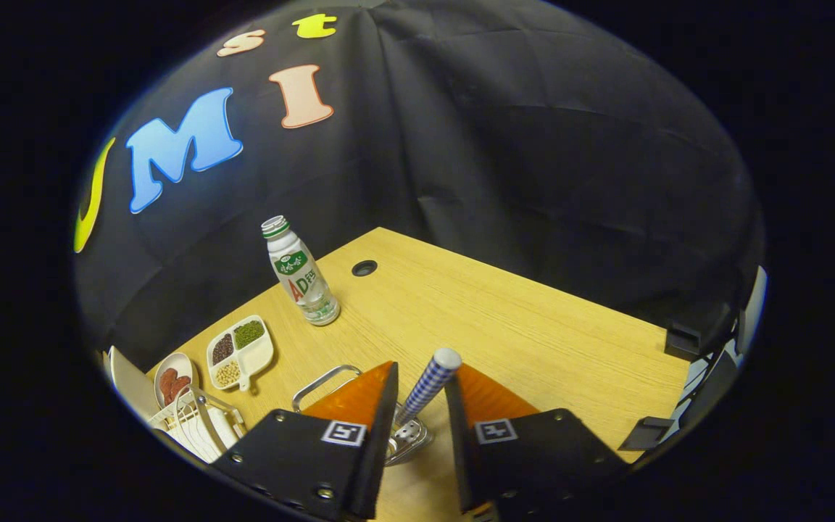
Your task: Take the plate from the dish rack, then take the spoon from the basket and place it into the plate.
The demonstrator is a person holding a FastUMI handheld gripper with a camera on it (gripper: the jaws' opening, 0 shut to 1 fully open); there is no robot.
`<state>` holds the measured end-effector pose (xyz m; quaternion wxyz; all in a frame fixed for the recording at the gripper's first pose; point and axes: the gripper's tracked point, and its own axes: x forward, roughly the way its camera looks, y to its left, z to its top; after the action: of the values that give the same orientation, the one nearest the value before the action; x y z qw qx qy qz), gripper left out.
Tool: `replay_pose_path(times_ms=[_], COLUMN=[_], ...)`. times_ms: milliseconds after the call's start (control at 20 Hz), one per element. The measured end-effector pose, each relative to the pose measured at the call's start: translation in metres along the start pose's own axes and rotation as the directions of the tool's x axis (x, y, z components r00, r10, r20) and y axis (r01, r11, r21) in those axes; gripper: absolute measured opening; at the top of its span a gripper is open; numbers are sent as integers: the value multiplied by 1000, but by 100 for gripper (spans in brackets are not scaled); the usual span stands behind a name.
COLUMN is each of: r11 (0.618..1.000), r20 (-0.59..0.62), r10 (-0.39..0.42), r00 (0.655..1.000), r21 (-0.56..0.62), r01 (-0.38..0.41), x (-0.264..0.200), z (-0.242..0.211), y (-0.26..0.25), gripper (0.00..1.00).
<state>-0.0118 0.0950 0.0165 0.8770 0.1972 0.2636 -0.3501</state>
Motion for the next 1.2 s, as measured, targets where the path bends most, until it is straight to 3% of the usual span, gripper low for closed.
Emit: replay_pose_path(times_ms=[50, 250, 600, 950, 1200], r11=[1000, 994, 988, 964, 927], r20=[2, 25, 93, 238, 257], r10=[21, 109, 138, 191, 261], r00=[1000, 994, 986, 952, 931], r21=[5, 17, -76, -226, -337], r01=[-21, -109, -131, -137, -167], x=[-1, 2, -22, -101, -161], z=[-1, 9, 32, 76, 58], y=[3, 27, 51, 76, 104], gripper=[36, 3, 3, 3, 3])
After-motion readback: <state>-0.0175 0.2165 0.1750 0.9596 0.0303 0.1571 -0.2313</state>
